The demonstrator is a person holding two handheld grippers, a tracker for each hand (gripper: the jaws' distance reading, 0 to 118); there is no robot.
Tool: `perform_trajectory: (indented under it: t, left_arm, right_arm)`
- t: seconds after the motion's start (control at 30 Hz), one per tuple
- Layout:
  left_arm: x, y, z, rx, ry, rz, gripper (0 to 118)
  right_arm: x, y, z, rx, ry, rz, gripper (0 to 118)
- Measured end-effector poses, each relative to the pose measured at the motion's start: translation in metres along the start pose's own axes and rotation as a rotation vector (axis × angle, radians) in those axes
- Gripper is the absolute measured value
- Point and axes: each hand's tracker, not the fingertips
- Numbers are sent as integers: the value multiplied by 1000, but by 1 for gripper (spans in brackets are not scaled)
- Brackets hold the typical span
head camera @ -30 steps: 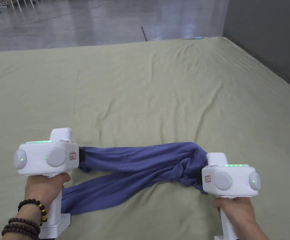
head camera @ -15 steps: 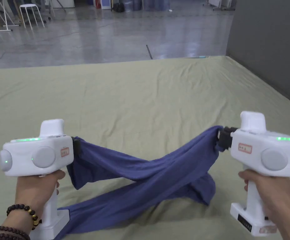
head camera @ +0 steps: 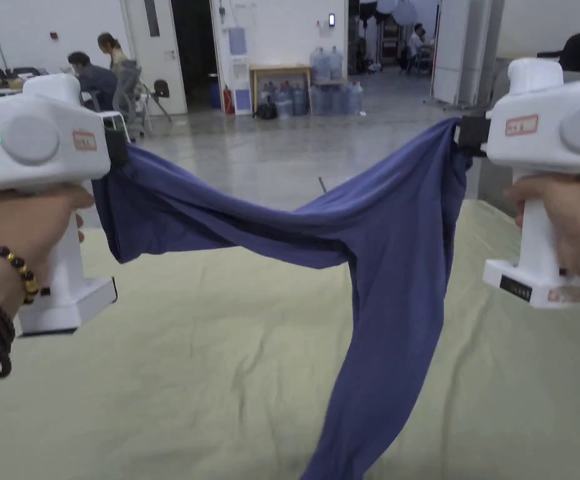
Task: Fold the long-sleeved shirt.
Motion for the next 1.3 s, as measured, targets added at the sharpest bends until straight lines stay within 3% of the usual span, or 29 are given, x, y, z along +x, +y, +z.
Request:
perform_trajectory:
  t: [0.1,0.27,0.4,0.57,0.77,0.9,1.07,1.3]
  left_arm:
    - [5,41,-8,26,8,23,3]
    - [10,79,-24,64,57,-7,3]
    - [8,75,-42,63,70,19,3]
    - [11,18,-72,-16,52,-9,3]
    - [15,-104,-122,-180,48,-28,3]
    - [11,-156,-130,-292,45,-5,3]
    - [3,-171,-85,-254,18,16,3]
    - [-5,-262,48,-216,-22,32,3]
  right_arm:
    - [-8,52,-25,17,22,1,7]
    - [-29,111,-54,89,-30,132,7]
    - [-28,119,-69,71,-39,106,7]
    - [-10,58,-97,-10,-43,42,7]
    - [18,-77,-153,-206,-37,-6,7]
    - [28,-136,-167,-284,-38,9,7]
    - [32,-142,-107,-239,2,-42,7]
    - [26,-208,34,-284,16,4,7]
